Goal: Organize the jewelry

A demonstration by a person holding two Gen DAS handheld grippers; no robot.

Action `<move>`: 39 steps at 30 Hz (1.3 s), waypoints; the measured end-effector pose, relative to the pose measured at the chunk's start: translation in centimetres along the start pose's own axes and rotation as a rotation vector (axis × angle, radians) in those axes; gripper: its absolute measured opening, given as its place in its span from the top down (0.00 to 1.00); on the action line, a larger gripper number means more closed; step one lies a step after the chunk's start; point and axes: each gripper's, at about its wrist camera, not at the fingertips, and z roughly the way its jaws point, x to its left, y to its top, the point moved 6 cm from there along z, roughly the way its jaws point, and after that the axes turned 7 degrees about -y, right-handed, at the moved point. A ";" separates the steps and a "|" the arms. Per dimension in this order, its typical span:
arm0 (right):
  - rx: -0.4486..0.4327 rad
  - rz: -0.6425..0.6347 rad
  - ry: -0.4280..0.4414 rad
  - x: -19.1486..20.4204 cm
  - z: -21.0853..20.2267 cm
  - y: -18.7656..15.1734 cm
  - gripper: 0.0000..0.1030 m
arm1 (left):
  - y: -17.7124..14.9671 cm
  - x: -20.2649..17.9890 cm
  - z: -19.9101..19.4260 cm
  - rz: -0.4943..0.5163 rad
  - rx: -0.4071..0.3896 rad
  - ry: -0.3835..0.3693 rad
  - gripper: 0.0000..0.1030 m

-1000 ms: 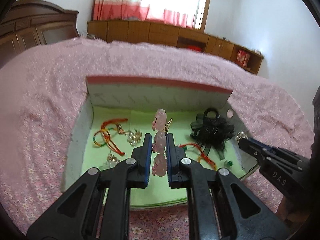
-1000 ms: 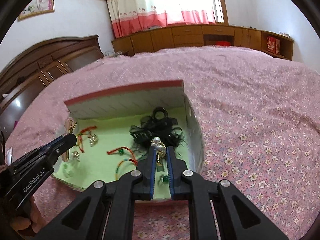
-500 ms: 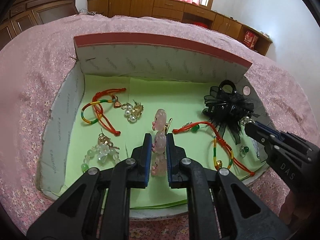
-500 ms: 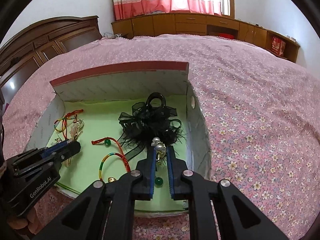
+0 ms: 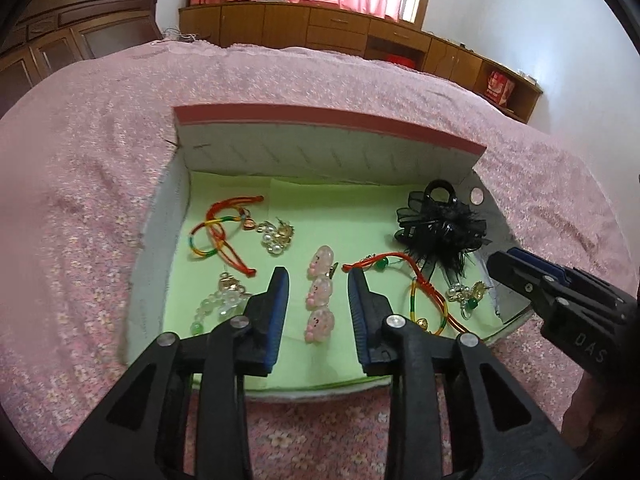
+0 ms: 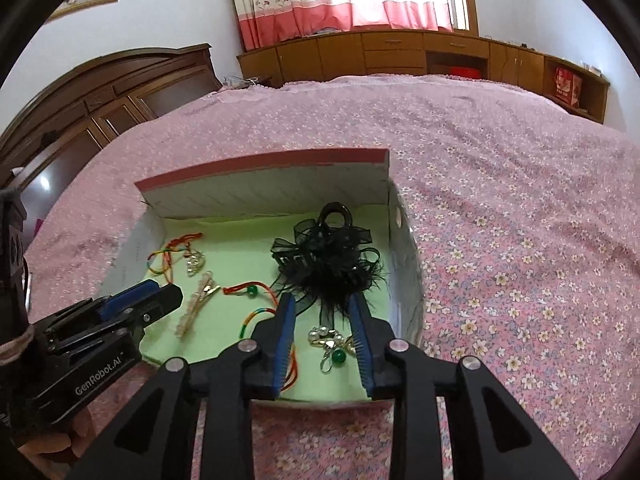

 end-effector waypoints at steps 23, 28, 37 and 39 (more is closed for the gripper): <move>-0.214 -0.004 0.031 3.0 -9.9 -1.1 0.34 | -0.4 -0.1 -8.1 0.018 -0.144 0.011 0.70; -0.245 -0.007 0.016 3.0 -10.6 -2.3 0.33 | -1.3 -0.7 -8.8 0.053 -0.171 0.057 0.67; -0.258 0.039 0.014 2.5 -10.5 -4.7 0.32 | -3.4 -0.1 -8.3 0.006 -0.155 0.053 0.63; -0.263 0.034 0.000 2.4 -10.4 -5.1 0.32 | -3.8 -0.1 -8.1 0.004 -0.150 0.051 0.63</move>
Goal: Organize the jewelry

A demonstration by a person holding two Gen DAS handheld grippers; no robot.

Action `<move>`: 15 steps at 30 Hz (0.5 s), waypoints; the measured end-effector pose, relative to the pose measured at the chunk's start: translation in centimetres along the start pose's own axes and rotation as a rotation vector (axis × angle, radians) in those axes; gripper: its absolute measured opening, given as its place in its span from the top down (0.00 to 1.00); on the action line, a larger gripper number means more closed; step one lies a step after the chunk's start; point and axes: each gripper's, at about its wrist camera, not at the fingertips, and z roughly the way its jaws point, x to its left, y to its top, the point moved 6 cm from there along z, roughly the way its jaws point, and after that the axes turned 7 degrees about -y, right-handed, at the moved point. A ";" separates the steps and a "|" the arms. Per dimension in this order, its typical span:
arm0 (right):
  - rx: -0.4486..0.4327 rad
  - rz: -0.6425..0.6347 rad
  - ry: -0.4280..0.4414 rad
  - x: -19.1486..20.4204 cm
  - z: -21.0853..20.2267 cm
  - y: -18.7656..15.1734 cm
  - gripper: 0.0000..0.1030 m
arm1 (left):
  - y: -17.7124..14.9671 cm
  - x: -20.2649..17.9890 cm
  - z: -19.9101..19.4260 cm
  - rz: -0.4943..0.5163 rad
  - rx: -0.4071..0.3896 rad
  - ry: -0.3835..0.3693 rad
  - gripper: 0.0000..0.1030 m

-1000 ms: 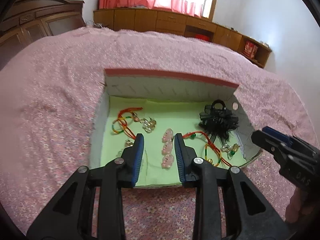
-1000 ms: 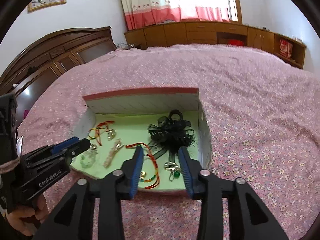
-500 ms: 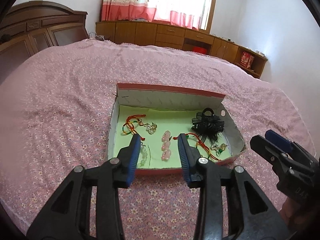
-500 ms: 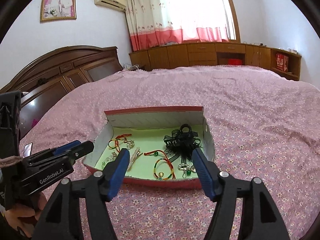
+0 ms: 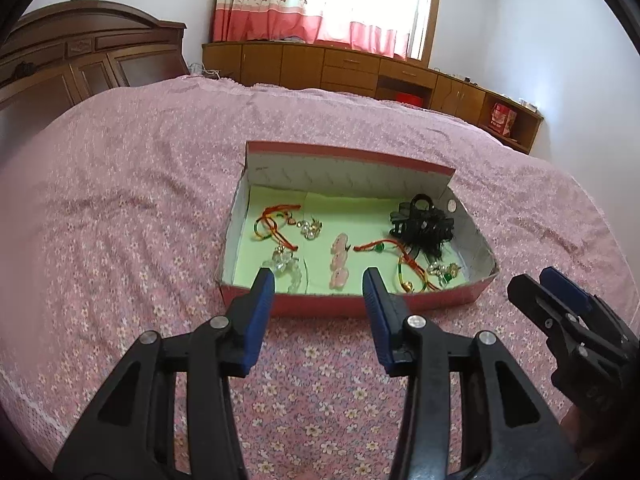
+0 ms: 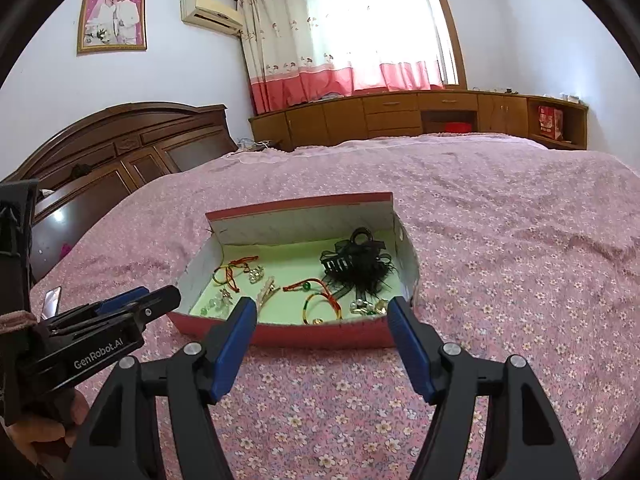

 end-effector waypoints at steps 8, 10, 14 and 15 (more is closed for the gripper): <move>0.003 0.004 -0.016 -0.4 0.0 -1.2 0.32 | -0.8 -0.7 0.2 0.020 0.005 -0.013 0.63; 0.009 0.004 -0.018 -0.4 0.1 -1.5 0.32 | -0.9 -0.9 0.3 0.024 0.007 -0.010 0.63; 0.011 0.006 -0.021 -0.5 0.2 -1.6 0.32 | -1.2 -1.0 0.5 0.024 0.016 -0.010 0.63; 0.011 0.007 -0.022 -0.5 0.2 -1.6 0.32 | -1.2 -1.0 0.5 0.024 0.017 -0.009 0.63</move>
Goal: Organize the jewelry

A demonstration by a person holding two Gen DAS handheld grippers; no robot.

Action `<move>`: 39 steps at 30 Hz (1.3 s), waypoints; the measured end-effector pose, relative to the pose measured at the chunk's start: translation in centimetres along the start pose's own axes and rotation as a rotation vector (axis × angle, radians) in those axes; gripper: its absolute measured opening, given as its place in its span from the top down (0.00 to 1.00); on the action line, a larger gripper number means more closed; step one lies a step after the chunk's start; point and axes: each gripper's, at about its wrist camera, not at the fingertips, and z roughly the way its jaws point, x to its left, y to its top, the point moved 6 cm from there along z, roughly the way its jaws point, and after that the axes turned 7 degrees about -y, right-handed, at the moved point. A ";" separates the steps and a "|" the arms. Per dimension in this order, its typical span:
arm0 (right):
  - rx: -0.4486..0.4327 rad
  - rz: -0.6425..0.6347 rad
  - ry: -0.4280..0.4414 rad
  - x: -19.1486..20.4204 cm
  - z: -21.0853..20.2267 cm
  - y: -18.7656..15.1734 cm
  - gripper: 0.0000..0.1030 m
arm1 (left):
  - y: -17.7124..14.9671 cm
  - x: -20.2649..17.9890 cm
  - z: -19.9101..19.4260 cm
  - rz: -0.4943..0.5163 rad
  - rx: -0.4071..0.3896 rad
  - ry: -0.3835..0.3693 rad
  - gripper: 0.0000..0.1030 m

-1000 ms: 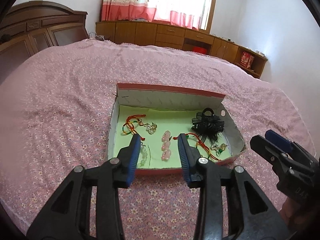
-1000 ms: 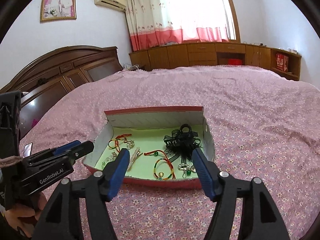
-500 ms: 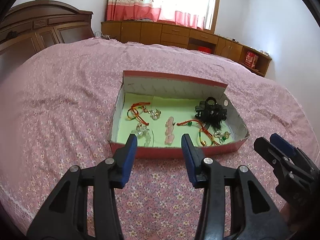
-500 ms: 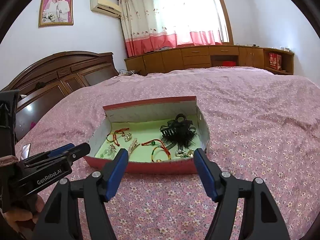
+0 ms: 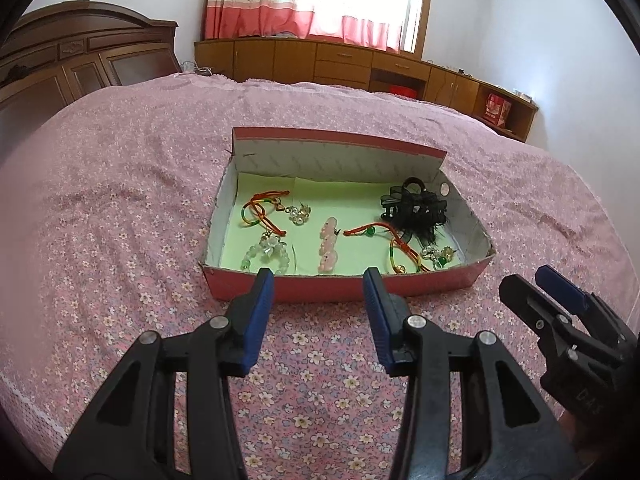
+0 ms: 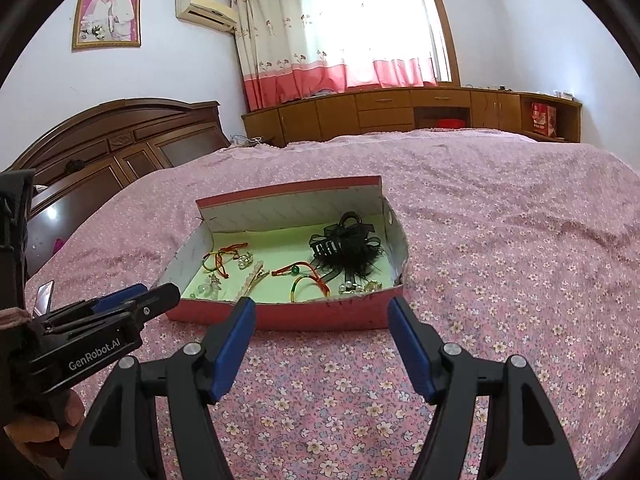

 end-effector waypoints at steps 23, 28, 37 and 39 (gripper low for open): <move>-0.007 -0.001 -0.001 0.1 -0.1 0.1 0.31 | 0.0 -0.2 -0.1 0.010 -0.007 0.005 0.63; -0.008 -0.002 0.000 0.1 -0.1 0.2 0.31 | 0.0 -0.2 -0.2 0.012 -0.009 0.007 0.63; -0.010 -0.003 0.000 0.1 -0.2 0.3 0.31 | 0.3 -0.2 -0.4 0.016 -0.018 0.008 0.63; -0.010 -0.003 -0.001 0.1 -0.2 0.3 0.31 | 0.3 -0.2 -0.5 0.016 -0.019 0.007 0.63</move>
